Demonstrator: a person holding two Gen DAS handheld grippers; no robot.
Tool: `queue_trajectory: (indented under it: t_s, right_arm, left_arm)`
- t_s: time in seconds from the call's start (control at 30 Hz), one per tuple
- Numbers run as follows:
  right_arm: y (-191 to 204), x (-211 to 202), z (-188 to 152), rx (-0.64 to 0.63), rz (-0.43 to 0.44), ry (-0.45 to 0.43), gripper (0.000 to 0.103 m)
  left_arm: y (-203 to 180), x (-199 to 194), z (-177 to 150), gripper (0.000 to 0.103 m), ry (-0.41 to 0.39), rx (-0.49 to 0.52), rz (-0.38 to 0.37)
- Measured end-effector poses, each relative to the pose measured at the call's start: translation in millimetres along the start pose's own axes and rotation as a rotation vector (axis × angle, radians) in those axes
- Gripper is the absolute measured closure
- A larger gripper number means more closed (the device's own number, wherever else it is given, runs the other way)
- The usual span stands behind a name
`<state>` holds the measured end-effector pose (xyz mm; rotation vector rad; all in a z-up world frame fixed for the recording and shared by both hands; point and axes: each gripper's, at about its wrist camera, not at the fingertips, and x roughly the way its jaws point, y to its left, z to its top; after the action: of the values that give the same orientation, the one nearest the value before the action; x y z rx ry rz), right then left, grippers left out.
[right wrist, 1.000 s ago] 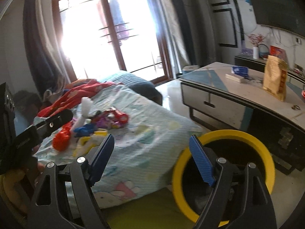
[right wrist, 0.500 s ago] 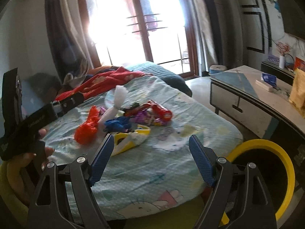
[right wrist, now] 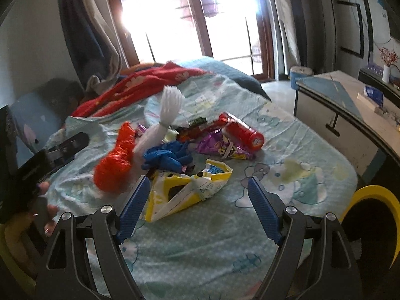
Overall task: Collect trash
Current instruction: 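Grasp the red plastic bag with the left tool while the right tool grasps the yellow snack wrapper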
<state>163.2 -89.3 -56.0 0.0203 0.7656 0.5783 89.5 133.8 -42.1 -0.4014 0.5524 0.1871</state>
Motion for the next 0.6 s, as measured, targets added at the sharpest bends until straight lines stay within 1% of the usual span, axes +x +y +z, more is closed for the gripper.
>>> queue_trajectory:
  t_s: [0.17,0.23,0.27,0.33,0.37,0.43,0.47,0.5,0.53,0.57,0.6]
  right_arm:
    - [-4.7,27.0,3.0,0.037,-0.002,0.048,0.025]
    - [-6.8,35.5,4.6,0.054,-0.003,0.061,0.028]
    - [-9.2,41.2,5.0,0.070,-0.001,0.072,0.029]
    - [-13.2,48.6,5.5,0.100,0.013,0.089,0.035]
    - [-17.5,53.5,4.4,0.133,0.031,0.106,0.037]
    - [-26.5,60.6,0.9,0.212,0.104,0.135,0.048]
    - [-27.6,60.6,-0.2,0.223,0.117,0.137,0.050]
    - [-26.8,59.4,-0.3,0.217,0.113,0.136,0.055]
    - [-25.3,58.0,-1.4,0.205,0.112,0.135,0.056]
    - [-25.2,55.6,-3.2,0.202,0.116,0.131,0.057]
    - [-25.8,53.9,-4.5,0.208,0.120,0.131,0.058]
  left_arm:
    - [16.7,14.4,-3.3,0.011,0.047,-0.051,-0.009]
    - [21.9,20.7,-5.8,0.011,0.072,-0.076,-0.023]
    - [24.0,23.9,-7.4,0.013,0.085,-0.088,-0.032]
    - [27.1,30.5,-10.3,0.020,0.113,-0.113,-0.052]
    - [27.3,32.9,-11.6,0.021,0.123,-0.121,-0.060]
    - [28.0,37.8,-16.0,0.031,0.149,-0.134,-0.078]
    - [28.1,39.3,-17.5,0.034,0.156,-0.137,-0.082]
    - [28.6,41.6,-19.7,0.039,0.171,-0.143,-0.090]
    - [29.0,42.4,-21.2,0.047,0.177,-0.148,-0.095]
    - [28.9,43.8,-23.0,0.051,0.189,-0.153,-0.103]
    - [27.9,44.4,-24.4,0.060,0.196,-0.152,-0.106]
